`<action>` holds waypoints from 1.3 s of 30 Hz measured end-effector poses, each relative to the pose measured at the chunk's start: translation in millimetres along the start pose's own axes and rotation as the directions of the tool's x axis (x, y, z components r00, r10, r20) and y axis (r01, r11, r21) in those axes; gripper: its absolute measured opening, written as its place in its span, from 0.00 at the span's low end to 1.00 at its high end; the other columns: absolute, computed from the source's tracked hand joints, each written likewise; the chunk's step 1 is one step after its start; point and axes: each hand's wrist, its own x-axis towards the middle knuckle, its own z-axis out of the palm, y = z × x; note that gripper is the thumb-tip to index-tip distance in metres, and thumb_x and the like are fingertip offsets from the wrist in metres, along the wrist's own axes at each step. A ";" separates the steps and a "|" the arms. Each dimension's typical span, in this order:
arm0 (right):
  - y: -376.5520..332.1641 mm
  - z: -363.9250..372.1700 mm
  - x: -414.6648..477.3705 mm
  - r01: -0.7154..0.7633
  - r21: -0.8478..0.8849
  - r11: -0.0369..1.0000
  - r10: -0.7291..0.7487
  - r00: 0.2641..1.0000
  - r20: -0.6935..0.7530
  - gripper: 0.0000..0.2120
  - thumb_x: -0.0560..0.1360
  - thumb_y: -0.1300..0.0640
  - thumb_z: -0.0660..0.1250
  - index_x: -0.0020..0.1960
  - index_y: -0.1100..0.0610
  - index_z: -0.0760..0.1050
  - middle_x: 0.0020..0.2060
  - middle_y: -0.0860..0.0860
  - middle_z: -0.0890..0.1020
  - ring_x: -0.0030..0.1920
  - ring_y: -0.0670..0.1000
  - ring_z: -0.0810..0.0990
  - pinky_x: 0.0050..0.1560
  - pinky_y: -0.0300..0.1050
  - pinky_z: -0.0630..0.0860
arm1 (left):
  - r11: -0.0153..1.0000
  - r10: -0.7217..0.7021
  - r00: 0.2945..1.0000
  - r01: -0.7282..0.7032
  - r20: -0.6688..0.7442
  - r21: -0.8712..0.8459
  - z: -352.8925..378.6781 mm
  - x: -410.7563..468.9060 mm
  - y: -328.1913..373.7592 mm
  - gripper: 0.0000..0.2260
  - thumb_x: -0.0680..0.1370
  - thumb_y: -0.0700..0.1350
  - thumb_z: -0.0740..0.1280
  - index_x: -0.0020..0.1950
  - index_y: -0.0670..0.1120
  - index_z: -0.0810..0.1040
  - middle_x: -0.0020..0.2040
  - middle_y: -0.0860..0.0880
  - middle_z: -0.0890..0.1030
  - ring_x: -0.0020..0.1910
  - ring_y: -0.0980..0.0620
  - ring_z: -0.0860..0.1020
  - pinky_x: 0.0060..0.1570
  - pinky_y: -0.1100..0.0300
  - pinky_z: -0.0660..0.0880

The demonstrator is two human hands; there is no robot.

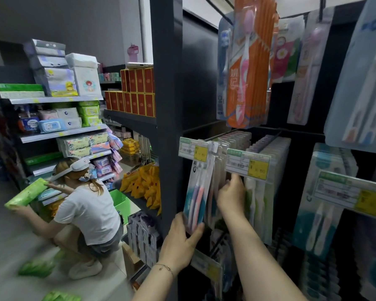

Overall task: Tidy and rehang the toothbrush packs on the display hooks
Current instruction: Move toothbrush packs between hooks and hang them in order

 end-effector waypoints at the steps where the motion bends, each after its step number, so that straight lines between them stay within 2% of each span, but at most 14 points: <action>1: 2.9 1.9 1.8 -0.010 0.004 1.000 0.010 1.000 0.011 0.12 0.80 0.67 0.54 0.60 0.60 0.72 0.47 0.54 0.76 0.49 0.55 0.77 0.48 0.46 0.73 | 1.000 0.001 1.000 -0.001 0.003 -0.002 0.1 -0.1 1.4 0.25 0.74 0.73 0.57 0.64 0.61 0.59 0.59 0.58 0.70 0.54 0.60 0.74 0.56 0.53 0.77; 4: 7.4 5.3 5.2 -0.023 0.014 1.000 0.022 0.999 0.038 0.14 0.81 0.64 0.56 0.64 0.58 0.72 0.48 0.52 0.77 0.47 0.51 0.74 0.47 0.43 0.70 | 1.000 0.009 1.000 -0.009 0.009 -0.017 0.7 -1.0 4.3 0.20 0.76 0.71 0.58 0.61 0.63 0.58 0.57 0.60 0.70 0.53 0.64 0.73 0.56 0.55 0.77; 6: 7.8 5.6 5.2 0.001 0.002 1.000 -0.001 0.999 0.055 0.13 0.82 0.61 0.57 0.64 0.57 0.74 0.50 0.54 0.79 0.46 0.51 0.74 0.48 0.42 0.68 | 1.000 0.012 1.000 -0.011 0.007 -0.024 0.7 -1.7 5.4 0.20 0.75 0.71 0.58 0.59 0.63 0.58 0.56 0.59 0.70 0.52 0.65 0.72 0.56 0.57 0.76; 9: 9.8 7.8 2.3 0.036 0.033 0.999 -0.038 0.997 0.065 0.12 0.83 0.59 0.58 0.61 0.57 0.77 0.54 0.55 0.82 0.52 0.54 0.79 0.48 0.41 0.67 | 0.999 0.014 1.000 -0.013 0.006 -0.046 2.2 -1.3 4.2 0.22 0.73 0.74 0.56 0.59 0.64 0.58 0.57 0.58 0.71 0.53 0.66 0.72 0.55 0.58 0.75; 12: 14.0 10.8 -1.8 0.083 0.068 0.994 -0.087 0.994 0.064 0.11 0.83 0.56 0.57 0.51 0.55 0.78 0.44 0.53 0.81 0.47 0.54 0.79 0.38 0.40 0.67 | 0.996 0.000 1.000 0.001 0.006 -0.087 3.9 -1.4 2.0 0.27 0.72 0.76 0.57 0.65 0.63 0.58 0.61 0.58 0.71 0.57 0.62 0.73 0.55 0.61 0.74; 14: 16.0 11.4 -5.5 0.099 0.092 0.991 -0.105 0.992 0.068 0.11 0.83 0.56 0.56 0.49 0.53 0.76 0.41 0.49 0.79 0.46 0.53 0.80 0.36 0.37 0.68 | 0.995 -0.015 1.000 0.016 0.004 -0.103 4.1 -1.4 1.3 0.33 0.72 0.76 0.57 0.70 0.60 0.59 0.64 0.57 0.72 0.60 0.59 0.73 0.57 0.61 0.74; 17: 19.9 11.2 -10.5 0.081 0.145 0.986 -0.094 0.992 0.085 0.11 0.83 0.57 0.56 0.54 0.54 0.77 0.45 0.50 0.81 0.50 0.52 0.81 0.41 0.36 0.70 | 0.993 -0.033 0.999 0.034 0.013 -0.110 5.0 -1.7 4.3 0.28 0.75 0.72 0.59 0.69 0.61 0.58 0.65 0.56 0.72 0.61 0.58 0.73 0.57 0.61 0.74; 20: 21.9 10.7 -13.3 0.031 0.133 0.991 -0.044 0.995 0.092 0.13 0.83 0.59 0.57 0.65 0.58 0.73 0.57 0.55 0.81 0.58 0.55 0.79 0.51 0.42 0.71 | 0.991 -0.062 0.998 0.064 0.026 -0.116 5.1 -1.7 7.7 0.24 0.77 0.68 0.62 0.67 0.61 0.58 0.67 0.56 0.71 0.64 0.58 0.73 0.56 0.63 0.72; 23: 21.4 10.3 -15.5 -0.011 0.144 0.989 -0.002 0.996 0.088 0.15 0.82 0.60 0.57 0.68 0.56 0.69 0.61 0.54 0.79 0.61 0.56 0.77 0.54 0.45 0.73 | 0.988 -0.102 0.994 0.107 0.046 -0.108 4.6 -3.3 8.0 0.39 0.75 0.71 0.62 0.78 0.53 0.55 0.74 0.52 0.67 0.69 0.54 0.70 0.64 0.58 0.72; 26: 21.2 12.0 -22.5 0.001 0.141 0.990 -0.005 1.000 0.025 0.11 0.83 0.59 0.55 0.64 0.51 0.68 0.57 0.54 0.80 0.56 0.55 0.79 0.52 0.49 0.77 | 0.985 -0.128 0.991 0.132 0.050 -0.108 5.3 -5.7 7.5 0.39 0.77 0.67 0.63 0.80 0.52 0.52 0.76 0.49 0.65 0.69 0.51 0.71 0.67 0.54 0.72; 28: 20.5 14.8 -28.5 0.033 0.123 0.992 -0.029 0.999 -0.036 0.11 0.83 0.58 0.53 0.62 0.48 0.66 0.55 0.54 0.80 0.55 0.55 0.80 0.51 0.53 0.79 | 0.984 -0.133 0.990 0.138 0.055 -0.110 6.3 -6.9 6.8 0.38 0.77 0.66 0.64 0.80 0.53 0.52 0.76 0.48 0.64 0.67 0.50 0.73 0.67 0.53 0.73; 30: 16.1 14.8 -31.5 0.048 0.111 0.993 -0.040 0.997 -0.068 0.14 0.83 0.58 0.51 0.67 0.48 0.64 0.58 0.54 0.79 0.57 0.56 0.79 0.53 0.54 0.79 | 0.983 -0.138 0.989 0.144 0.063 -0.115 7.1 -8.1 6.7 0.37 0.77 0.65 0.64 0.79 0.53 0.52 0.76 0.48 0.65 0.67 0.49 0.73 0.66 0.52 0.73; 35: 1.4 3.2 -28.7 0.100 -0.013 0.995 -0.100 0.995 -0.021 0.19 0.83 0.63 0.50 0.72 0.55 0.65 0.60 0.54 0.77 0.51 0.50 0.74 0.47 0.44 0.70 | 0.986 -0.124 0.990 0.131 0.066 -0.107 8.6 -11.6 5.7 0.36 0.77 0.64 0.65 0.79 0.52 0.53 0.74 0.48 0.66 0.66 0.48 0.74 0.65 0.53 0.73; 39: -3.6 2.9 -29.8 0.088 -0.178 0.980 -0.092 0.996 -0.018 0.19 0.80 0.66 0.53 0.70 0.58 0.67 0.63 0.58 0.75 0.60 0.58 0.76 0.50 0.45 0.72 | 0.984 -0.125 0.990 0.132 0.069 -0.118 6.8 -14.3 5.7 0.35 0.78 0.63 0.65 0.79 0.52 0.53 0.74 0.49 0.66 0.66 0.49 0.73 0.66 0.53 0.73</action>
